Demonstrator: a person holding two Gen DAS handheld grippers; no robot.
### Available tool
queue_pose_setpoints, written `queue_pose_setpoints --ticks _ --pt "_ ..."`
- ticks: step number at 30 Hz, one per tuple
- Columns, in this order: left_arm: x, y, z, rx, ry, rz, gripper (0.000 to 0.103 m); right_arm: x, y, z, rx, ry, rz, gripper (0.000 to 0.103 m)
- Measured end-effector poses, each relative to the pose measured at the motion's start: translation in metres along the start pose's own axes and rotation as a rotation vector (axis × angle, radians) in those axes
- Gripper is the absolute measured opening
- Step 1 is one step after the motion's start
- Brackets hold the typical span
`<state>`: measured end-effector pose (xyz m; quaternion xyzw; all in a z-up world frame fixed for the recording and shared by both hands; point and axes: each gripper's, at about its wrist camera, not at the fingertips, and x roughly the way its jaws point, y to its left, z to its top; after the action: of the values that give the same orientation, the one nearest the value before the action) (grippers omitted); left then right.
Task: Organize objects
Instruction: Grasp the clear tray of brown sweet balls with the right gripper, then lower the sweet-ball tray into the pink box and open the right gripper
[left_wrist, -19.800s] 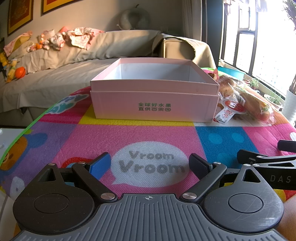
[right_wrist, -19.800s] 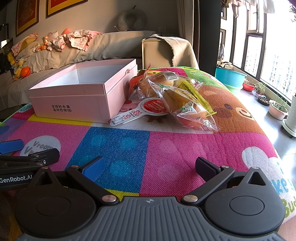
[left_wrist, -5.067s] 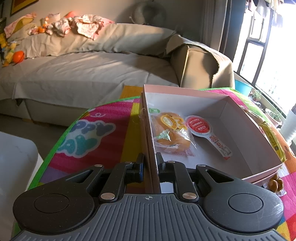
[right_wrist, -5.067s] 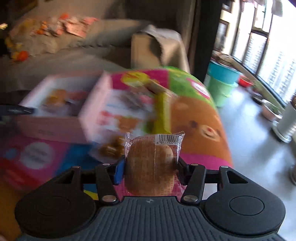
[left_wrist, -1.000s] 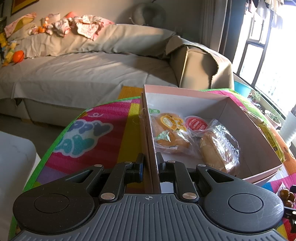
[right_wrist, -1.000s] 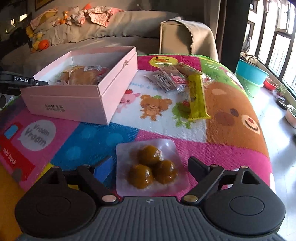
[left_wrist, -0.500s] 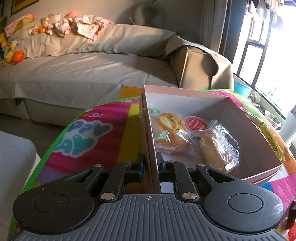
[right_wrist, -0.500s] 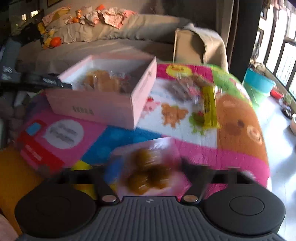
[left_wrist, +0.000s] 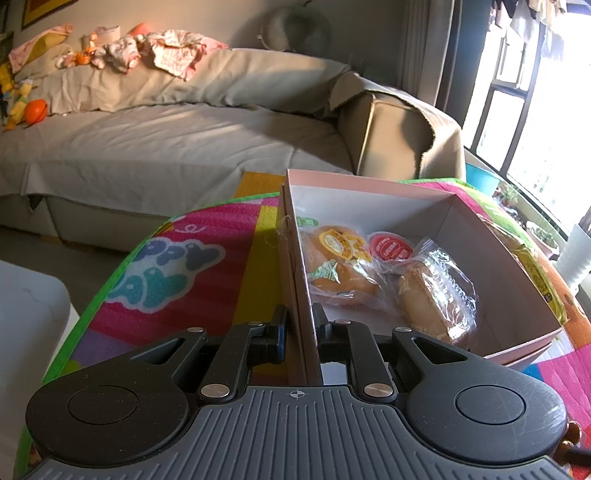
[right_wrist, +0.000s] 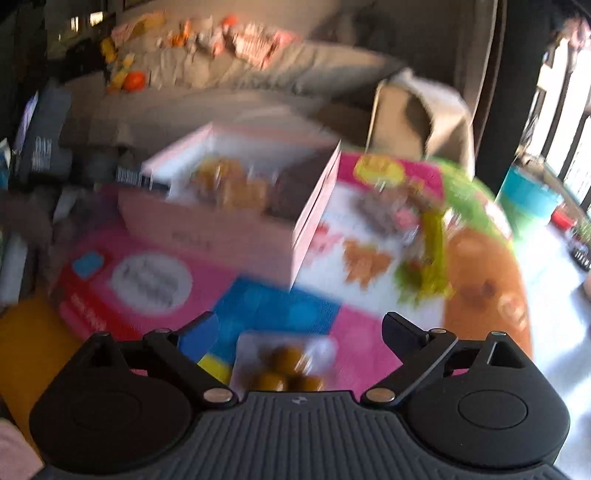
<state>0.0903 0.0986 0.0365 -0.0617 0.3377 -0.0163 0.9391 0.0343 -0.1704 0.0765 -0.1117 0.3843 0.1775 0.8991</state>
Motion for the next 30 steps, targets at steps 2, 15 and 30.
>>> queue_pose_setpoints --ticks 2,15,30 --pt "0.000 0.000 0.000 -0.001 0.001 -0.001 0.016 0.014 0.001 -0.009 0.018 0.046 -0.007 0.096" --pt "0.000 -0.002 -0.001 0.006 0.003 0.008 0.015 0.015 0.000 -0.012 0.073 0.050 0.045 0.076" --pt "-0.001 -0.002 0.000 0.004 -0.003 0.001 0.016 0.004 0.002 0.107 0.087 -0.174 0.087 0.077"
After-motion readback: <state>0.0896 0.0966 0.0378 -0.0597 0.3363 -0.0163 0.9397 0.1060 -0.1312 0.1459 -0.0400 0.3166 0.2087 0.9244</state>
